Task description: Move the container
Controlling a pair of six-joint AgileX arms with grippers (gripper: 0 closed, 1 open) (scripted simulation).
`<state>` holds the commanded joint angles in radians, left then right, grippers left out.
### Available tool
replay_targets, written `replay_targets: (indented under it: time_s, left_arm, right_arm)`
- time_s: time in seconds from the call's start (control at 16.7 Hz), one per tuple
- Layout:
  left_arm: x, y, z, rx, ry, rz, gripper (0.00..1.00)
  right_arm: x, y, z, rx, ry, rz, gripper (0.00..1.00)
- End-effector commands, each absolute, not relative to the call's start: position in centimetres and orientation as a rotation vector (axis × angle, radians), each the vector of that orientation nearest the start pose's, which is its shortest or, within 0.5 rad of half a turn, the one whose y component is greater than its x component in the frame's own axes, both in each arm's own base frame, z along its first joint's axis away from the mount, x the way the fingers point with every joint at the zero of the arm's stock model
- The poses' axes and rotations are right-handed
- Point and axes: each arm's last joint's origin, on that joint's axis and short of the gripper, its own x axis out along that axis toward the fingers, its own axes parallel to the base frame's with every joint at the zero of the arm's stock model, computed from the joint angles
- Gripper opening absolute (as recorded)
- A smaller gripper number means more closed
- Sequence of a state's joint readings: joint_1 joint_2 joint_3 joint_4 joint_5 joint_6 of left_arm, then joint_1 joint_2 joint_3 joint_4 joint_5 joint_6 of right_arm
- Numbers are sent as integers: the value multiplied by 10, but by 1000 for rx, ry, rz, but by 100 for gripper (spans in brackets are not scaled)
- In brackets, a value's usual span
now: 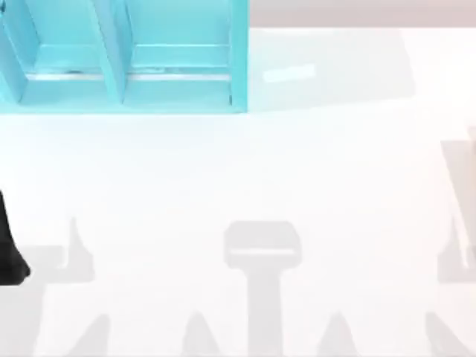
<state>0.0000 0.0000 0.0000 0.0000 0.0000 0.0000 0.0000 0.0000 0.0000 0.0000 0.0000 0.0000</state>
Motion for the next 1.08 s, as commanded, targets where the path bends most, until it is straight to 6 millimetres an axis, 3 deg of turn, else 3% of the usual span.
replay_targets:
  time_s: [0.24,0.6,0.84,1.08]
  left_arm:
    - [106,-1,166,4,31,1,100]
    - [121,4,214,34,357,26,100]
    - [163,11,239,48,753,37,100]
    - [214,22,247,47,1129,27,100]
  right_arm:
    - [106,-1,160,0,0,0,100]
    - [106,-1,160,0,0,0,100]
    - [106,-1,160,0,0,0,100]
    - [106,-1,160,0,0,0,100]
